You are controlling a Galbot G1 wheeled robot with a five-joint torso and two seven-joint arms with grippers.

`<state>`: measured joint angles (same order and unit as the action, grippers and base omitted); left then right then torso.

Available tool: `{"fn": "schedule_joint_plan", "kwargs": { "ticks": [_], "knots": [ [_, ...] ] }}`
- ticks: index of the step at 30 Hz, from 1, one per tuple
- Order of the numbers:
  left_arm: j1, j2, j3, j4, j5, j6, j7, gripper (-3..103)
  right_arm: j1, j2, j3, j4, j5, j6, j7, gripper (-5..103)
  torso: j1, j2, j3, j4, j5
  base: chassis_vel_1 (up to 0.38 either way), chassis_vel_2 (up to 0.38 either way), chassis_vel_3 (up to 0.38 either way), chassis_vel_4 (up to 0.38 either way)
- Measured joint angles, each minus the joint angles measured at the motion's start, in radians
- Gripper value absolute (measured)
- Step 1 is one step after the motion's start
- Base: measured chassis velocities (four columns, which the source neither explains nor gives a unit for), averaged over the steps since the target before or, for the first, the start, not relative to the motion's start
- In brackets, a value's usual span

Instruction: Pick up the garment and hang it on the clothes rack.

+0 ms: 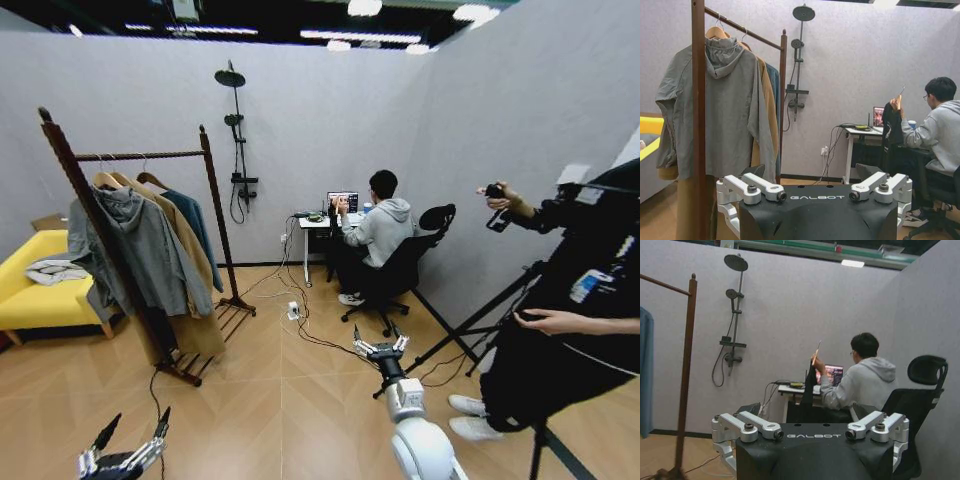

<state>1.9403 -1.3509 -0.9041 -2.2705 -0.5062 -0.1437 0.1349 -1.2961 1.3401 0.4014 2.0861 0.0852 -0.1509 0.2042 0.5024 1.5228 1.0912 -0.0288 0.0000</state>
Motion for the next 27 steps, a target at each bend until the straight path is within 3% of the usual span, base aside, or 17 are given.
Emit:
{"fn": "schedule_joint_plan", "kwargs": {
  "ticks": [1,3,6,27],
  "knots": [
    [0.0,0.0,0.0,0.0,0.0,0.0,0.0,100,0.0,0.0,0.0,0.0,0.0,0.0,0.0,100,0.0,0.0,0.0,0.0,0.0,0.0,0.0,0.0,0.0],
    [0.0,0.0,0.0,0.0,0.0,0.0,0.0,100,-0.041,-0.014,0.021,0.029,0.08,-0.074,-0.05,100,0.0,0.0,0.0,0.0,-0.0001,0.0,0.0,0.0,0.0],
    [0.0,0.0,0.0,0.0,0.0,0.0,0.0,100,-0.055,-0.019,0.026,0.031,0.089,-0.076,-0.058,100,0.0,0.0,0.0,0.0,0.0,0.0,0.0,0.0,0.0],
    [0.0,0.0,0.0,0.0,0.0,0.0,0.0,100,-0.153,-0.048,0.188,0.087,0.145,0.013,-0.106,100,0.0,0.0,0.0,0.0001,0.0001,0.0,0.0,0.0,0.0]
  ]
}}
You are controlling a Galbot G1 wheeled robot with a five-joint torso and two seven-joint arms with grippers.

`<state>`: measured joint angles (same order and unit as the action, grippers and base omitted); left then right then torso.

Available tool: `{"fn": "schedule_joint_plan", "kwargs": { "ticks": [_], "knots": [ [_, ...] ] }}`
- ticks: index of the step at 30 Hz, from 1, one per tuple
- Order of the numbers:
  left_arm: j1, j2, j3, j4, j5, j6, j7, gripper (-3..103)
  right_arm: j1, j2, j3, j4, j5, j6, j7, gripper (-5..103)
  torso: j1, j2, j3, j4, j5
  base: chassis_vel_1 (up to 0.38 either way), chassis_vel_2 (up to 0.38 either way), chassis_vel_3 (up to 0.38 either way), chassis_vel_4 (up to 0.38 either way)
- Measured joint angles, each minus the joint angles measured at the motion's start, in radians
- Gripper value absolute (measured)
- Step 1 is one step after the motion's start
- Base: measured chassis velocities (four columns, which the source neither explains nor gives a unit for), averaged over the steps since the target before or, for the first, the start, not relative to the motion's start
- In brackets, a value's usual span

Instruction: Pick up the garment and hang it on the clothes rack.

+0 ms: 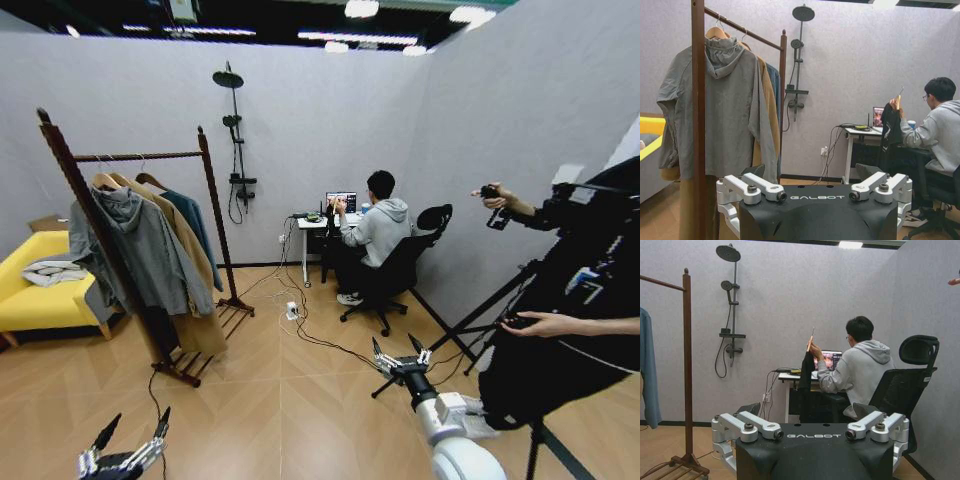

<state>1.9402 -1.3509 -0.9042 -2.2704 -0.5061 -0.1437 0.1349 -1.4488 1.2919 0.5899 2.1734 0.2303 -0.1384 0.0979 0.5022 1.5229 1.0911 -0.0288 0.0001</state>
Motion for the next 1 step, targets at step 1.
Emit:
{"fn": "schedule_joint_plan", "kwargs": {
  "ticks": [1],
  "knots": [
    [0.0,0.0,0.0,0.0,0.0,0.0,0.0,100,-0.002,-0.002,0.01,-0.003,0.001,0.006,-0.001,100,0.0,0.0,0.0,0.0,-0.0001,0.0,0.0,0.0,0.0]
  ]
}}
